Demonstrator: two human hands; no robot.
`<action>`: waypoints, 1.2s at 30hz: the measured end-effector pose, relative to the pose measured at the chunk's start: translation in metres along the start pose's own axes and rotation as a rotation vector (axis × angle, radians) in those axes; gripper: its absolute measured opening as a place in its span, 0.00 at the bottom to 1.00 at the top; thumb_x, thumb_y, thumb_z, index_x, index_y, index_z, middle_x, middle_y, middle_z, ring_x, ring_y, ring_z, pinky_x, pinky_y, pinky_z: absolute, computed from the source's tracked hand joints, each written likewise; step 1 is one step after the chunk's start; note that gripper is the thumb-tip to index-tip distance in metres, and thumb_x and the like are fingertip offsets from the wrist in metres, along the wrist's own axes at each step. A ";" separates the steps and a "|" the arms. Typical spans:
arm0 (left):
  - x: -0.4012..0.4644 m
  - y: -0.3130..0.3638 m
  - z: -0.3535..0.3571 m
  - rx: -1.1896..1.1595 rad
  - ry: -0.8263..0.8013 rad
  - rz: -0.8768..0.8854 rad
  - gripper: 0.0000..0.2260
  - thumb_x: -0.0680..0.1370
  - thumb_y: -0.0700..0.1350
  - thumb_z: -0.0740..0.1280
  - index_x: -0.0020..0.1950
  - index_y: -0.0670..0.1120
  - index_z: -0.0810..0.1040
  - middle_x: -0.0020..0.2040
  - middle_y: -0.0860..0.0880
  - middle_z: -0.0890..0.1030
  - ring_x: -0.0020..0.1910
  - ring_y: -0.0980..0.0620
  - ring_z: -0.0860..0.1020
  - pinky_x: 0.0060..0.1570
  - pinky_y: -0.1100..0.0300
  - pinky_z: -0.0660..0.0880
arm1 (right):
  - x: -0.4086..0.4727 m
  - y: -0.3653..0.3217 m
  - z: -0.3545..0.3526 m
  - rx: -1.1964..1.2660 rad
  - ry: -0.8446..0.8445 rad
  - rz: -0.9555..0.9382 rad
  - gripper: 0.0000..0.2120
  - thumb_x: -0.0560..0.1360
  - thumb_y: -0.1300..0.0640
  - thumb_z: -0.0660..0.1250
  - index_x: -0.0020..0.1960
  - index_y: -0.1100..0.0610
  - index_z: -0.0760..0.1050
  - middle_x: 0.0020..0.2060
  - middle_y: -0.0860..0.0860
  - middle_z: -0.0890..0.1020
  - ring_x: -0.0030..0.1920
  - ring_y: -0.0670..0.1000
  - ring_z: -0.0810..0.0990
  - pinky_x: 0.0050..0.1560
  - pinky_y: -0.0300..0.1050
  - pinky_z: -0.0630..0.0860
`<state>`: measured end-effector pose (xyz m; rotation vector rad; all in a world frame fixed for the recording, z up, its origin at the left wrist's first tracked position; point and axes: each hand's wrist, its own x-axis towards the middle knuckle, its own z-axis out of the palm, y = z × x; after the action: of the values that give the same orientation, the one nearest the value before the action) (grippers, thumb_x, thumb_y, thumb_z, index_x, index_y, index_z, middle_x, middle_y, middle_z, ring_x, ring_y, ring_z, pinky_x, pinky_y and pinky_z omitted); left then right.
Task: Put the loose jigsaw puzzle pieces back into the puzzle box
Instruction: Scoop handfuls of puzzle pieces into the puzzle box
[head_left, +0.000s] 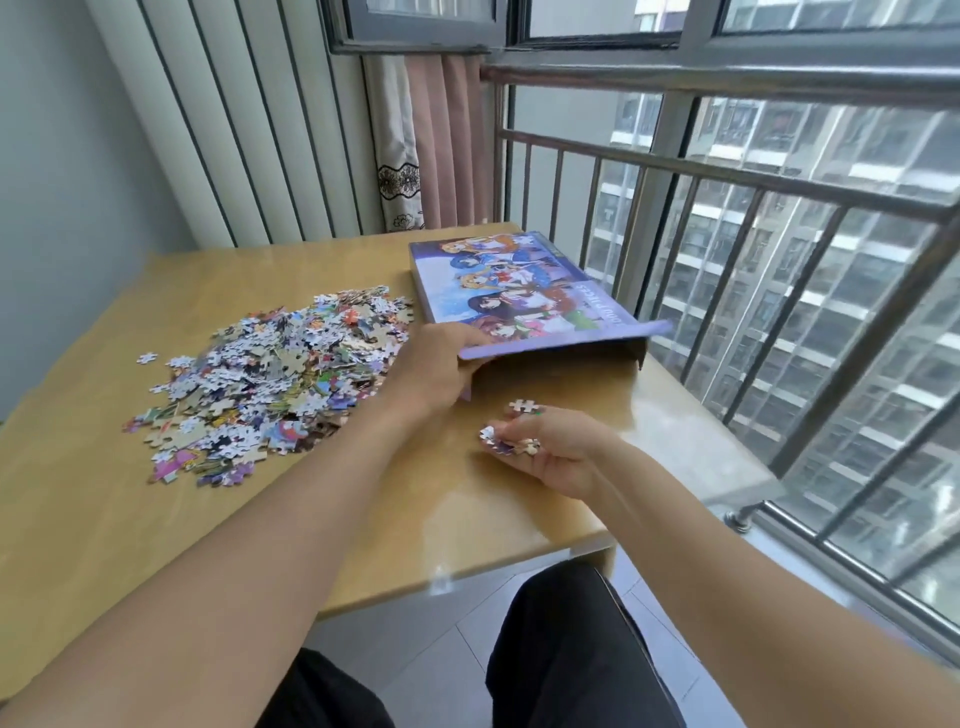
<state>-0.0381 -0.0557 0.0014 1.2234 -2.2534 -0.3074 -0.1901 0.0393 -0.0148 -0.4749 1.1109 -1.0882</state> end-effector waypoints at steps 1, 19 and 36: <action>0.005 0.002 0.000 -0.075 0.067 -0.048 0.07 0.78 0.47 0.71 0.42 0.57 0.82 0.42 0.54 0.83 0.46 0.47 0.80 0.40 0.57 0.73 | 0.000 -0.004 -0.004 0.029 0.011 -0.019 0.15 0.74 0.77 0.67 0.58 0.66 0.73 0.57 0.66 0.80 0.55 0.61 0.82 0.46 0.49 0.85; 0.040 0.026 -0.056 -0.337 0.250 -0.142 0.10 0.76 0.49 0.74 0.53 0.45 0.86 0.45 0.51 0.84 0.43 0.56 0.79 0.39 0.71 0.71 | 0.030 -0.117 0.040 0.769 -0.087 -0.198 0.35 0.74 0.29 0.59 0.65 0.56 0.78 0.56 0.62 0.84 0.56 0.66 0.83 0.61 0.66 0.76; 0.039 0.021 -0.070 -0.496 0.230 -0.161 0.10 0.78 0.49 0.72 0.58 0.47 0.85 0.50 0.52 0.85 0.49 0.54 0.80 0.47 0.67 0.73 | 0.042 -0.122 0.025 0.607 -0.191 -0.326 0.45 0.75 0.25 0.52 0.73 0.62 0.68 0.64 0.62 0.78 0.64 0.62 0.77 0.71 0.58 0.70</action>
<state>-0.0303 -0.0719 0.0819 1.1038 -1.7445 -0.7011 -0.2220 -0.0558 0.0703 -0.2677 0.5000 -1.5580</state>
